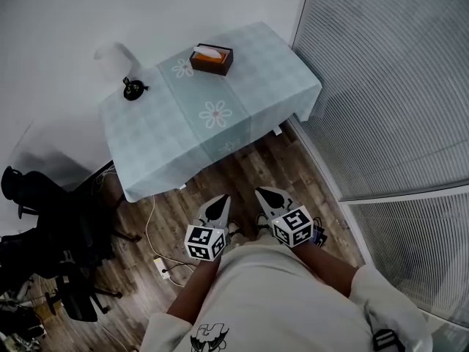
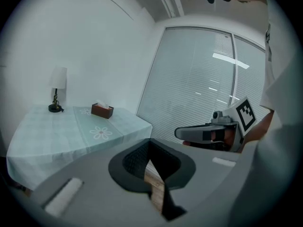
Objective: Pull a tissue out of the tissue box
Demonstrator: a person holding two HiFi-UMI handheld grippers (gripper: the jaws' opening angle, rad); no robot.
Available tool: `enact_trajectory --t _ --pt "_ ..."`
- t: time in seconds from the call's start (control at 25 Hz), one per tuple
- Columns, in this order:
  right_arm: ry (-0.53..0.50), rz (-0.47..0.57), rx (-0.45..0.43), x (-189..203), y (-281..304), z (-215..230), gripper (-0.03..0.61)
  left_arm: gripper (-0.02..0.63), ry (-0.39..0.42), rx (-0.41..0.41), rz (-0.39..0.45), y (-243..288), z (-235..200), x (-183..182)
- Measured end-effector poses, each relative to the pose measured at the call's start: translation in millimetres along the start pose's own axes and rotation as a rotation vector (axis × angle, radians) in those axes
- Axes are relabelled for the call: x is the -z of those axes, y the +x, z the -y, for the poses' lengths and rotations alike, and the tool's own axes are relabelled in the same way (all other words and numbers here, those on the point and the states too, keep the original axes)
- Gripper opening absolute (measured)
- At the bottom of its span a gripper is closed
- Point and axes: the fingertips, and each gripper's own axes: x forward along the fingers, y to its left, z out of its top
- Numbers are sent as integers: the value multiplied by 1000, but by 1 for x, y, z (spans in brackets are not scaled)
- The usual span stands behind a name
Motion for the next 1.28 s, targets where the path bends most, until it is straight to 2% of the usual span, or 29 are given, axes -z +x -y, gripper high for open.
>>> enact_trajectory --t 0.12,0.28,0.56,0.8,1.0,1.28 --pt "6 3 -14 -2 7 -4 6 6 -4 -10 10 -3 -8 -4" --pt "78 30 -62 -7 21 -13 8 6 -9 -18 22 -11 -22 -9" --pt "46 -12 -42 -1 56 -41 8 6 -24 -5 36 -27 -57 -11" --pt "92 -33 0 3 76 -39 8 6 -52 26 30 -20 -76 -14" --pt "106 -48 23 -5 108 -2 8 6 -69 27 23 16 -104 -26" --pt "118 -21 7 -48 180 83 8 6 -60 3 1 103 -158 -67"
